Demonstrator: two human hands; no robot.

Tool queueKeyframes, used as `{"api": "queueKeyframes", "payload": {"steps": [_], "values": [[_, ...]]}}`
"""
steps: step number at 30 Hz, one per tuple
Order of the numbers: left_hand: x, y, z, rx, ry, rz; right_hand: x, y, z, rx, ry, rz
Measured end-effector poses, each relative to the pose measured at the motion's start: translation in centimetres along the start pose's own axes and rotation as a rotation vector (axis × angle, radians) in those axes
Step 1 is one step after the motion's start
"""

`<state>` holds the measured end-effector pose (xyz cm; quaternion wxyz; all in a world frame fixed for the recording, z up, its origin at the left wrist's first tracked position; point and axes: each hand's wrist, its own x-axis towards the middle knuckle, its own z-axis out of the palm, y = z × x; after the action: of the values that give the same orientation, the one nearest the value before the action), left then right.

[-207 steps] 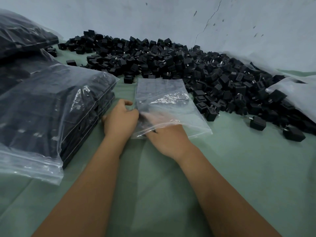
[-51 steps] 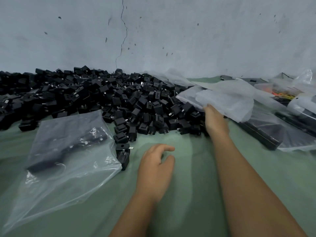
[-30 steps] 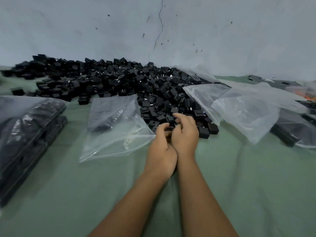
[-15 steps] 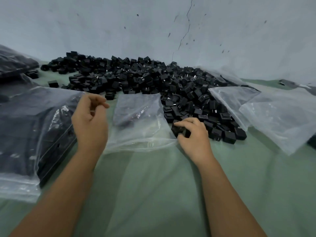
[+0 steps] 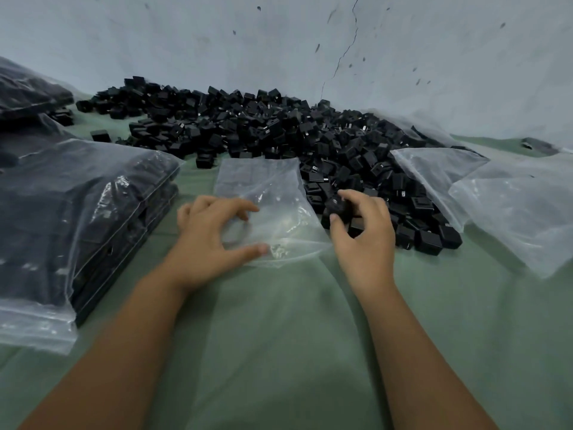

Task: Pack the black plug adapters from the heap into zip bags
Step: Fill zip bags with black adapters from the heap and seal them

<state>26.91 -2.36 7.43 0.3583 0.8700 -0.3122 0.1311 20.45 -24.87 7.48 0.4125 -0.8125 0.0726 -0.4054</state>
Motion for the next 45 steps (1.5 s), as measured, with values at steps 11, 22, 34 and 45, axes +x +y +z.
{"api": "queueKeyframes", "payload": {"steps": [11,22,34,45], "values": [[1.4,0.1,0.2,-0.639,0.075,-0.402,-3.5,-5.6,5.8,0.011,-0.069,-0.426],[0.9,0.5,-0.4,-0.736,0.063,-0.267,-3.4,-4.6,5.0,-0.593,-0.311,-0.352],[1.6,-1.8,-1.0,-0.878,0.375,-0.459,-3.9,-4.2,4.2,-0.251,-0.688,-0.226],[2.1,-2.1,-0.6,-0.840,0.348,-0.507,-3.8,-4.2,4.3,-0.200,-0.513,-0.114]]}}
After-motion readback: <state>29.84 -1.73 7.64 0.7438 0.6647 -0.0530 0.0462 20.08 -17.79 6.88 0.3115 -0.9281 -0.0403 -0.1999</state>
